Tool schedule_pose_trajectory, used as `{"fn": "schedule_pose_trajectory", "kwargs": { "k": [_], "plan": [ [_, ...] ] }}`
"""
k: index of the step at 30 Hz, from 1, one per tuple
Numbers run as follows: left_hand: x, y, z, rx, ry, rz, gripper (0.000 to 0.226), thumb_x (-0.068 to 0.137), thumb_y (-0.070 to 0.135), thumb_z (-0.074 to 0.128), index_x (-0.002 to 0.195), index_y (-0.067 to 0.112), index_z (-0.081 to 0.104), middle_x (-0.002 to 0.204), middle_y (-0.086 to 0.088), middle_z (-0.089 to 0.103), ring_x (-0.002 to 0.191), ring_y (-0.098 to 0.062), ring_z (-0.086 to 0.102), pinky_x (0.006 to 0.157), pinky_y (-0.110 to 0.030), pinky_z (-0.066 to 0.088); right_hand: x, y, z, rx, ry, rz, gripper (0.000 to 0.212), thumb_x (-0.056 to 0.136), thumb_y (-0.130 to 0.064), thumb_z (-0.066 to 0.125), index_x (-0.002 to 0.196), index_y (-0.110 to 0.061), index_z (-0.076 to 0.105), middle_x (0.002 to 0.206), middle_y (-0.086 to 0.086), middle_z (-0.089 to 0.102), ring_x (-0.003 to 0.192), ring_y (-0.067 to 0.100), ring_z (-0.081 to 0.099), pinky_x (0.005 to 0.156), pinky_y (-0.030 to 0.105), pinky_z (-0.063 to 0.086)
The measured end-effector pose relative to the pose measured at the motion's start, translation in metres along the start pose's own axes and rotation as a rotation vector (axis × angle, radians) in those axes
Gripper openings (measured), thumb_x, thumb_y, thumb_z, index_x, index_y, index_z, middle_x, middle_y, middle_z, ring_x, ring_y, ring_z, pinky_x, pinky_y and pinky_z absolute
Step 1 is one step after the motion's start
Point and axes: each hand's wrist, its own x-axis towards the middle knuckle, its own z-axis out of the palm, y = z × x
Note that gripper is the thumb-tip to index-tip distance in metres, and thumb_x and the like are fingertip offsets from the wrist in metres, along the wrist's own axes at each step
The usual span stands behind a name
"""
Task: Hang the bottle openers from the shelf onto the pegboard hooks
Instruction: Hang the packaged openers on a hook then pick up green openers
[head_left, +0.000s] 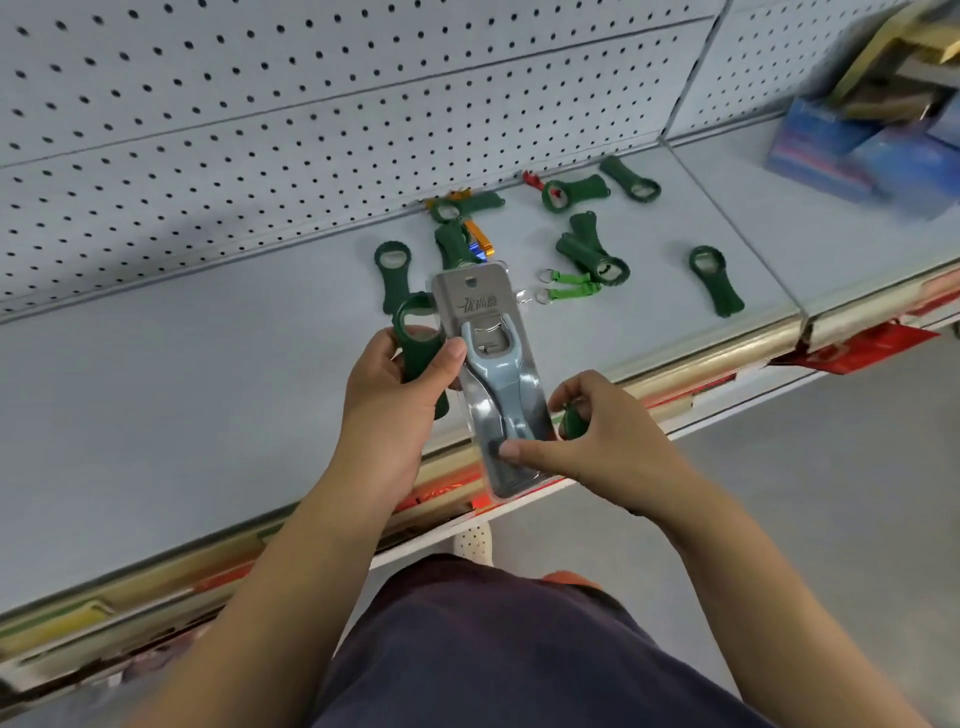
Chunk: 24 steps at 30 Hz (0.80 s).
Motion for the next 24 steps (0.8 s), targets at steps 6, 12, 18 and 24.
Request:
{"fn": "schedule_pose_trajectory", "kwargs": {
  "k": [6, 12, 18, 24],
  "plan": [
    [-0.057, -0.001, -0.020, -0.007, 0.109, 0.001, 0.021, 0.092, 0.024, 0.071, 0.112, 0.022, 0.066, 0.107, 0.007, 0.076, 0.104, -0.014, 0.071, 0.096, -0.037, 0.052, -0.019, 0.000, 0.011, 0.273, 0.020, -0.070, 0.047, 0.076, -0.061, 0.075, 0.107, -0.031, 0.057, 0.093, 0.003, 0.064, 0.070, 0.013, 0.062, 0.061, 0.024, 0.050],
    [-0.099, -0.017, -0.040, 0.020, 0.210, -0.029, 0.021, 0.095, 0.024, 0.067, 0.115, 0.024, 0.066, 0.106, 0.010, 0.077, 0.099, -0.009, 0.073, 0.086, -0.028, 0.053, -0.006, 0.008, 0.036, 0.599, -0.005, -0.004, 0.010, 0.105, -0.020, 0.049, 0.107, -0.014, 0.057, 0.092, 0.009, 0.069, 0.073, 0.014, 0.068, 0.076, 0.033, 0.059],
    [-0.116, -0.024, -0.069, -0.051, 0.312, -0.052, 0.023, 0.093, 0.022, 0.071, 0.115, 0.023, 0.066, 0.109, 0.007, 0.077, 0.109, -0.017, 0.070, 0.101, -0.042, 0.050, 0.070, -0.006, 0.068, 0.936, 0.098, 0.140, 0.016, 0.105, -0.003, 0.042, 0.103, 0.003, 0.057, 0.099, 0.022, 0.065, 0.078, 0.025, 0.067, 0.077, 0.038, 0.061],
    [-0.123, -0.024, -0.097, -0.153, 0.373, -0.042, 0.029, 0.089, 0.024, 0.072, 0.117, 0.022, 0.065, 0.110, 0.004, 0.077, 0.112, -0.021, 0.068, 0.108, -0.050, 0.046, 0.102, -0.022, 0.090, 0.637, 0.208, 0.073, 0.035, 0.099, -0.012, 0.056, 0.133, -0.011, 0.050, 0.120, 0.008, 0.062, 0.104, 0.022, 0.060, 0.086, 0.028, 0.049]
  ]
}}
